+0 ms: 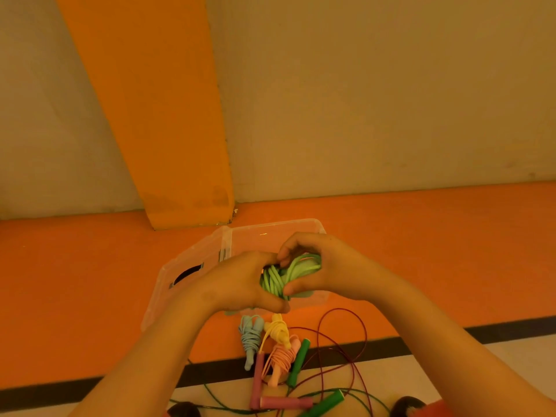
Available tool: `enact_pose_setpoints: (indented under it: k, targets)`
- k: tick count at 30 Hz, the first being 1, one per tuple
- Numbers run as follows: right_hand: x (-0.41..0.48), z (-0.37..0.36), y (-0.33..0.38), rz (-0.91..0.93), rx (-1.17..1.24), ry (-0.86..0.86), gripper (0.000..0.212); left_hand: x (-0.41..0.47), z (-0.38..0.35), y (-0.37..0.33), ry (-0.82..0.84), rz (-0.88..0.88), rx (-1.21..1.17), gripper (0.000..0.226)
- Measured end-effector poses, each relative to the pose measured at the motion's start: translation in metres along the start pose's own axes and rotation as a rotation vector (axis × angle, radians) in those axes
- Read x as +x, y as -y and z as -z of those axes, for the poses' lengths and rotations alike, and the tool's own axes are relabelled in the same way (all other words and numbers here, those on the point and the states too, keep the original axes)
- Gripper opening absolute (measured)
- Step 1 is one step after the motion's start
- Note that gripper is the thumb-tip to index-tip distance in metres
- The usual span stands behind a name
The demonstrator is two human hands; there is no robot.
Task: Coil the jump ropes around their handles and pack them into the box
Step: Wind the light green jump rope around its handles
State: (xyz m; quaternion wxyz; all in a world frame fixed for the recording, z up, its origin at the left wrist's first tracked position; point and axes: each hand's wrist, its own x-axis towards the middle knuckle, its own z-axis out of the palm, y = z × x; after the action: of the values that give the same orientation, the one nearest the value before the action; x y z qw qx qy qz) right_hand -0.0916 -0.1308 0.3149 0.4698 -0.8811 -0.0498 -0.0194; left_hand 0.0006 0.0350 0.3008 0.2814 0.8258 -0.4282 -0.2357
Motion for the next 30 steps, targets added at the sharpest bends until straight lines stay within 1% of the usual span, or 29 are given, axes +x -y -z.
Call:
enact_pose_setpoints:
  k: [3, 4, 6, 8, 11, 13, 15, 17, 21, 22, 23, 26, 28, 30]
  targets:
    - [0.0, 0.002, -0.002, 0.01, -0.021, -0.071, 0.053, -0.003, -0.001, -0.004, -0.081, -0.017, 0.111, 0.047]
    - [0.001, 0.003, -0.003, 0.006, 0.006, -0.099, 0.057, -0.005, -0.001, -0.006, -0.12, -0.02, 0.14, 0.049]
    - [0.002, 0.001, -0.006, -0.023, 0.132, -0.142, 0.062, -0.006, -0.004, -0.008, -0.212, -0.016, 0.193, 0.05]
    - [0.004, -0.004, -0.009, -0.034, 0.231, -0.196, 0.058, -0.007, -0.006, -0.008, -0.308, -0.002, 0.214, 0.052]
    - [0.009, -0.013, -0.011, -0.02, 0.256, -0.283, 0.04, -0.004, -0.008, -0.008, -0.41, 0.009, 0.228, 0.054]
    - [0.013, -0.017, -0.012, -0.034, 0.304, -0.337, 0.041, -0.003, -0.01, -0.01, -0.465, 0.021, 0.25, 0.053]
    - [0.015, -0.021, -0.011, -0.041, 0.374, -0.4, 0.048, -0.003, -0.012, -0.013, -0.512, 0.046, 0.248, 0.051]
    - [0.016, -0.023, -0.01, -0.012, 0.409, -0.44, 0.053, -0.002, -0.015, -0.016, -0.533, 0.068, 0.263, 0.05]
    - [0.016, -0.023, -0.007, 0.065, 0.378, -0.433, 0.039, 0.0, -0.017, -0.016, -0.522, 0.07, 0.267, 0.06]
    - [0.016, -0.022, -0.007, 0.077, 0.378, -0.433, 0.037, -0.001, -0.017, -0.016, -0.494, 0.055, 0.193, 0.06]
    - [0.015, -0.021, -0.008, 0.087, 0.375, -0.432, 0.038, -0.002, -0.016, -0.015, -0.456, 0.036, 0.066, 0.058]
    - [0.015, -0.021, -0.008, 0.101, 0.397, -0.412, 0.047, -0.005, -0.014, -0.016, -0.291, -0.002, -0.363, 0.035]
    - [0.014, -0.019, -0.008, 0.095, 0.449, -0.388, 0.053, -0.006, -0.012, -0.014, -0.234, -0.022, -0.541, 0.024]
    - [0.013, -0.015, -0.007, 0.092, 0.497, -0.354, 0.055, -0.007, -0.01, -0.012, -0.223, -0.009, -0.681, 0.022]
